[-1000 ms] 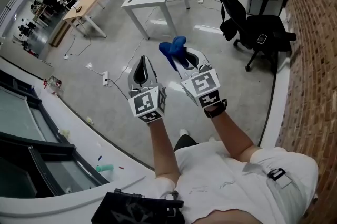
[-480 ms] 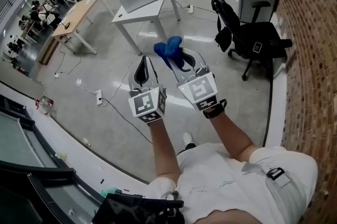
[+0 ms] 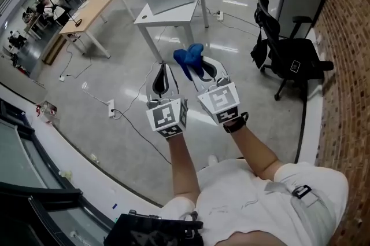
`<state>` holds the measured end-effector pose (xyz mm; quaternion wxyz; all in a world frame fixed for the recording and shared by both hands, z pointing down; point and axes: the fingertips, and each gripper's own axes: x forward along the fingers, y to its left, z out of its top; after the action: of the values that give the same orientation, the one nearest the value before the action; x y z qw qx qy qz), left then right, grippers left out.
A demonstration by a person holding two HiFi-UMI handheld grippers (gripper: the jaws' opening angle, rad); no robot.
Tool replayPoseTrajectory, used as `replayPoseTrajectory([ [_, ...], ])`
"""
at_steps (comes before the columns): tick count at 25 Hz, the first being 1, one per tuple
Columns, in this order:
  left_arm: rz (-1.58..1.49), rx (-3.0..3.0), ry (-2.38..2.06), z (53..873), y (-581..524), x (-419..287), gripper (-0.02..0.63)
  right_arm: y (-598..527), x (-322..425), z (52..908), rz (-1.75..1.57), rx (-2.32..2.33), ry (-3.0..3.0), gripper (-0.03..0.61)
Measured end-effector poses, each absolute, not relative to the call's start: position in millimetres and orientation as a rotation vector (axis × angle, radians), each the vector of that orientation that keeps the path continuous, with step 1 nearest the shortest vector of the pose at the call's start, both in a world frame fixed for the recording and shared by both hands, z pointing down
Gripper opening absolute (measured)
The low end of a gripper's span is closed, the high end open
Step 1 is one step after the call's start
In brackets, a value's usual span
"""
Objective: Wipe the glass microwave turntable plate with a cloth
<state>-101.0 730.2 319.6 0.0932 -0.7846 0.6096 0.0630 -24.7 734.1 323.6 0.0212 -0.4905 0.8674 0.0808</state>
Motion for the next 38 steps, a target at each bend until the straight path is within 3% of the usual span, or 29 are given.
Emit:
replayPoseTrajectory([
  [17,0.145,-2.372,1.865,352,588,-102,-0.002,584,-16,353,0.061,-1.565,2.658,0.051],
  [31,0.141,-2.257,1.877,317,447,-32,0.002,430,40,322,0.164,-1.358,2.690,0.051],
  [38,0.126,-2.208,1.865,325,414,-3,0.002,379,75,347,0.115,-1.363,2.707,0.051],
])
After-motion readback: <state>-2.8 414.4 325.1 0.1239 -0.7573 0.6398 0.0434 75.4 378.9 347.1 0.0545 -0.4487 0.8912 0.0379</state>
